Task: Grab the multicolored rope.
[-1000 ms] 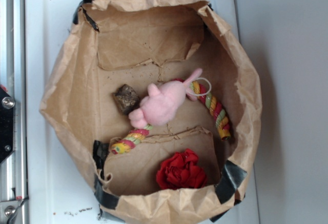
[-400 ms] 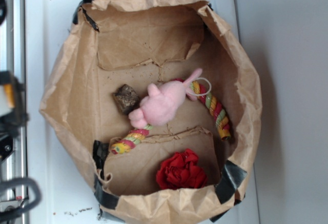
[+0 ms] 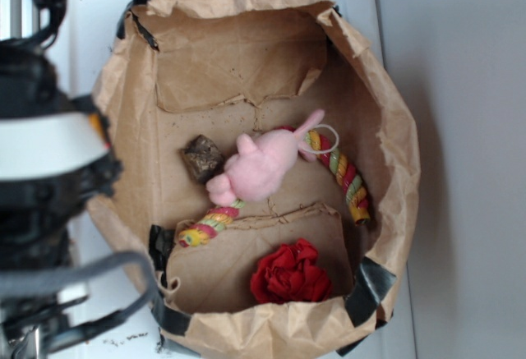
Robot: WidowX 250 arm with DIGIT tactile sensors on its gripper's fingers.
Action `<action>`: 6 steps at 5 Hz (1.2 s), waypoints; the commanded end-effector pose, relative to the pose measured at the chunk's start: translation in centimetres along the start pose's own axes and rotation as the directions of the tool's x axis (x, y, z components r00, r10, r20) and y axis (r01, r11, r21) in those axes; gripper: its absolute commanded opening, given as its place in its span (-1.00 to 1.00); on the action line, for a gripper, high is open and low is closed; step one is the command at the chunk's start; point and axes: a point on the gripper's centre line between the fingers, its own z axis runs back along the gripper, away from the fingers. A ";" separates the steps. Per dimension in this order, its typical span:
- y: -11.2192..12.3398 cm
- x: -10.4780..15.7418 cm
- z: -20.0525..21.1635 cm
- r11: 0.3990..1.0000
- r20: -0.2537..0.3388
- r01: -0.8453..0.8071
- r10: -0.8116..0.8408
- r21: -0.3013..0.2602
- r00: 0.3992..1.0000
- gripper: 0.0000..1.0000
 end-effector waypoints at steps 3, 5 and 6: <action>0.9 2.0 -1.7 0.950 0.089 -0.311 0.313 -0.030 0.946 1.00; 0.9 2.2 -1.7 0.944 0.128 -0.328 0.328 -0.023 0.936 1.00; 0.9 2.2 -1.7 0.944 0.128 -0.328 0.328 -0.023 0.936 1.00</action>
